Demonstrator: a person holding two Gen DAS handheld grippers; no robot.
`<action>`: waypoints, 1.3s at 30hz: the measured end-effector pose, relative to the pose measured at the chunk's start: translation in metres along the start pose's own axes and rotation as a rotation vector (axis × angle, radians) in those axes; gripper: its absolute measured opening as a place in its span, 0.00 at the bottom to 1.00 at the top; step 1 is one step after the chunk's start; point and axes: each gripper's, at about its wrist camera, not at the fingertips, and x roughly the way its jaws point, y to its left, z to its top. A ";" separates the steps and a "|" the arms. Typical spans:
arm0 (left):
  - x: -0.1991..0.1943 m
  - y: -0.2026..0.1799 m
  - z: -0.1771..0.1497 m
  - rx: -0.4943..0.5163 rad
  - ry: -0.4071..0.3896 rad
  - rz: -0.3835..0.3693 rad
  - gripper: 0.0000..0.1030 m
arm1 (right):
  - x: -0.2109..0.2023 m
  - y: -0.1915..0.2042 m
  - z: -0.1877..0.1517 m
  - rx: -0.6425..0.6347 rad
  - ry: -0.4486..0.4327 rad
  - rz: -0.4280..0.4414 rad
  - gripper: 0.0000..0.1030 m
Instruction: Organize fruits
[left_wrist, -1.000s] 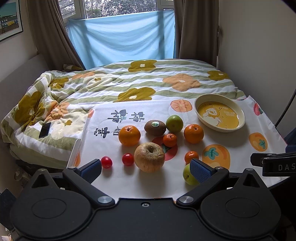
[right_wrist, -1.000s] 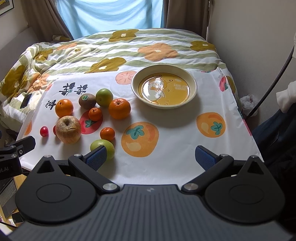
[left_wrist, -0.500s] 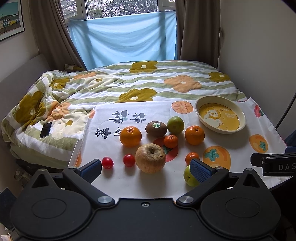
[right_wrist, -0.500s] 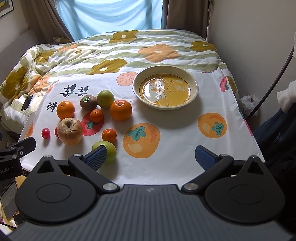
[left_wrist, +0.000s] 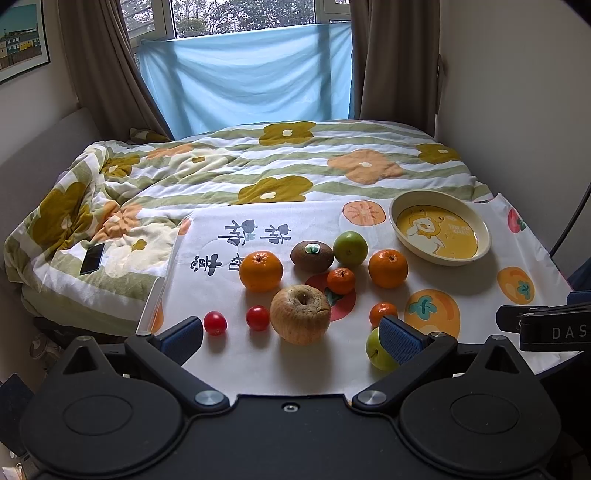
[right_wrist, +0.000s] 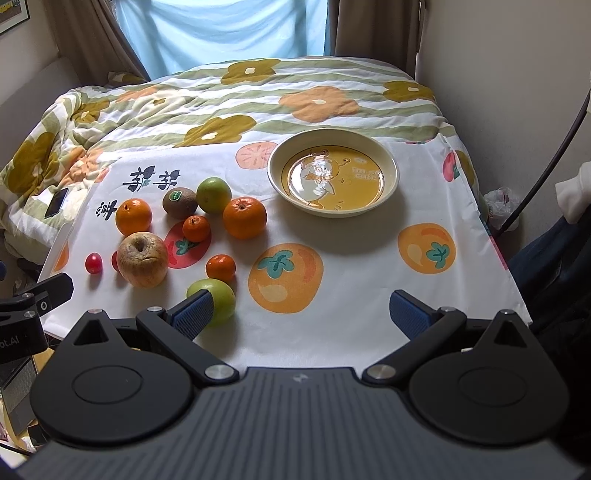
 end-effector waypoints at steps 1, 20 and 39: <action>0.000 0.000 0.000 0.001 0.001 0.003 1.00 | 0.000 0.000 0.000 -0.003 0.000 0.002 1.00; 0.050 -0.003 -0.026 0.075 0.034 0.058 0.99 | 0.068 -0.007 -0.016 -0.002 0.119 0.166 1.00; 0.145 0.001 -0.034 0.395 -0.026 -0.102 0.92 | 0.124 0.034 -0.025 0.106 0.112 0.229 1.00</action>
